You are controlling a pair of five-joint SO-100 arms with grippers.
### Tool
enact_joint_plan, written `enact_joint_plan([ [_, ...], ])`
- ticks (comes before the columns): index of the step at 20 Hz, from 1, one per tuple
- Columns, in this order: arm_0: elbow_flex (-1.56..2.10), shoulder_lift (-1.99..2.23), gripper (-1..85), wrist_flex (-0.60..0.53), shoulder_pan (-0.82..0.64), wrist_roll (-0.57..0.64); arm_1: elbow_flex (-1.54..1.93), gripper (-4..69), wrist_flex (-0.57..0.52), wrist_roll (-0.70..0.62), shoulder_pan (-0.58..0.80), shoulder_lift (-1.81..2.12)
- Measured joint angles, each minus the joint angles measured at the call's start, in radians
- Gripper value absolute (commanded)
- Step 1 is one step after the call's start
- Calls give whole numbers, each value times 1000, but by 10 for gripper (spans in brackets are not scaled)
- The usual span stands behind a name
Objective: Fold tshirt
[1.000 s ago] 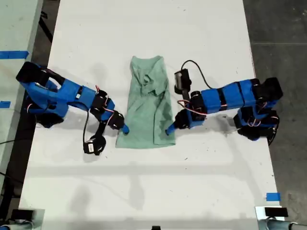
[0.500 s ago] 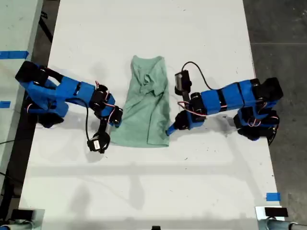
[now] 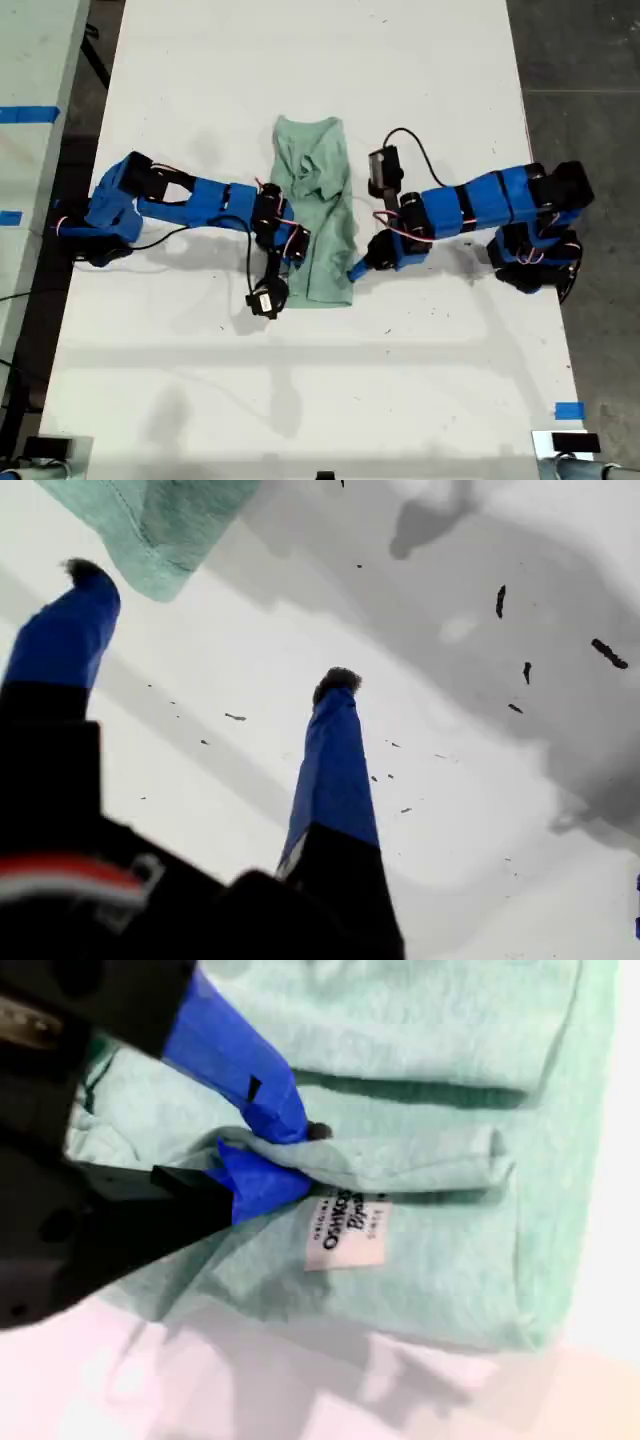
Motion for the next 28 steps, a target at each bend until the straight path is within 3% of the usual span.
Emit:
enact_joint_plan([
  [4,-54,-64,206,-3,-26,14,25,358,-3,12,0,20],
  [11,26,314,241,511,0,-51,287,345,-9,94,0,373],
  [13,129,411,253,572,21,-100,428,339,-8,132,0,555],
  [16,414,563,236,515,18,-146,623,333,-21,184,0,825],
  [19,856,848,227,229,21,-186,747,331,-21,225,-8,977],
  [21,1118,1040,221,133,21,-241,819,328,-21,258,-20,1080],
  [28,1525,1489,221,77,21,-307,870,328,-21,278,-41,1161],
])
